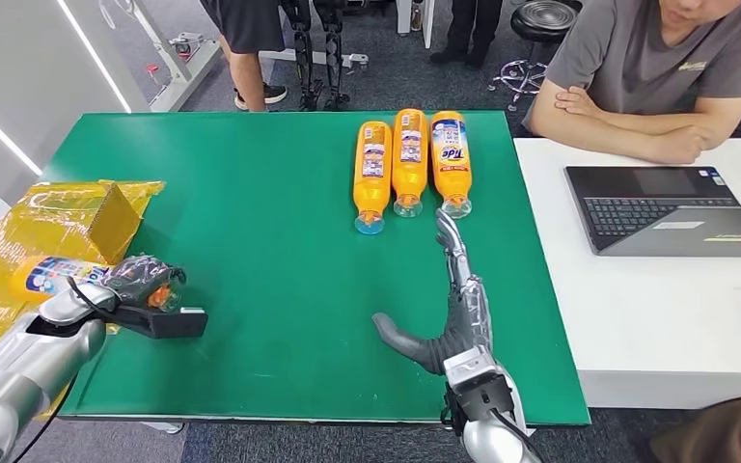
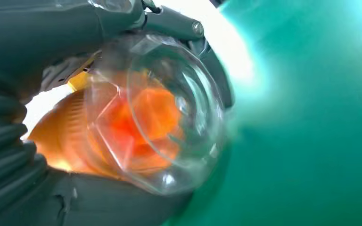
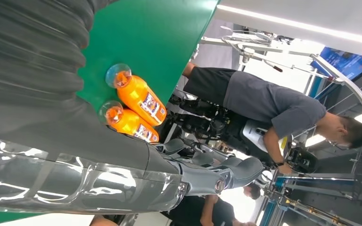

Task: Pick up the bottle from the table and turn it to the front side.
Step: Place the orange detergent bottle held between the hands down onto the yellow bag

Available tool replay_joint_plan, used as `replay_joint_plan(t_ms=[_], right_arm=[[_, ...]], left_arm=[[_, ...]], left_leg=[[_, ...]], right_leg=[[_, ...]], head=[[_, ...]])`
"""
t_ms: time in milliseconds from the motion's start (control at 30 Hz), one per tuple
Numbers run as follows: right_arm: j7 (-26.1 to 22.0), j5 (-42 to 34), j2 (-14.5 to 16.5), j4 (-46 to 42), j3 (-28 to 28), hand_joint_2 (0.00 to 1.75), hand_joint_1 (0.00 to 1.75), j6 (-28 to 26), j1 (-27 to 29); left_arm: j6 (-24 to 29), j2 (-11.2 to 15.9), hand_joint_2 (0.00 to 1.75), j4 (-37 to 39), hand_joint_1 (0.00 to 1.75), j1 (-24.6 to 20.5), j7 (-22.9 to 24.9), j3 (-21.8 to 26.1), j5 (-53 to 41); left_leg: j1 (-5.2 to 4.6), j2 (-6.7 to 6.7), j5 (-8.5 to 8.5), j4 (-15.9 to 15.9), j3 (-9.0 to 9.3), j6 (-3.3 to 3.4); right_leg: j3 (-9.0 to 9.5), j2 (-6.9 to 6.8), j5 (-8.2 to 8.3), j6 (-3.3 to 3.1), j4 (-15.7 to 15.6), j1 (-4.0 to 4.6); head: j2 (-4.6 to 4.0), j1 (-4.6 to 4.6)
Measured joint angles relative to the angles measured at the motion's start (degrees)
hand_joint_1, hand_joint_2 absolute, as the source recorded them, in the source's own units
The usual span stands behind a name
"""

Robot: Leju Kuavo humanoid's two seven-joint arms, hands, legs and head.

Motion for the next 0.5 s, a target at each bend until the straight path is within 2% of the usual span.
replay_joint_plan(t_ms=[333,500], right_arm=[[0.03,-0.01,0.0,0.11,0.02,1.75,0.0,-0.31,-0.29],[0.03,-0.19,0.0,0.51,0.06,1.75,0.0,-0.39,-0.49]], left_arm=[[0.7,-0.05,1.75,-0.02,0.0,-0.05,0.74,0.0,1.03],[2.96,0.69,1.75,-0.5,0.0,0.79,1.43,0.03,1.67]], left_leg=[[0.0,0.02,0.0,-0.01,0.09,0.0],[0.01,0.05,0.0,-0.02,0.11,0.0]], right_leg=[[0.07,0.02,0.0,0.0,0.02,0.0],[0.06,0.05,0.0,-0.01,0.04,0.0]], head=[[0.0,-0.01],[0.0,-0.01]])
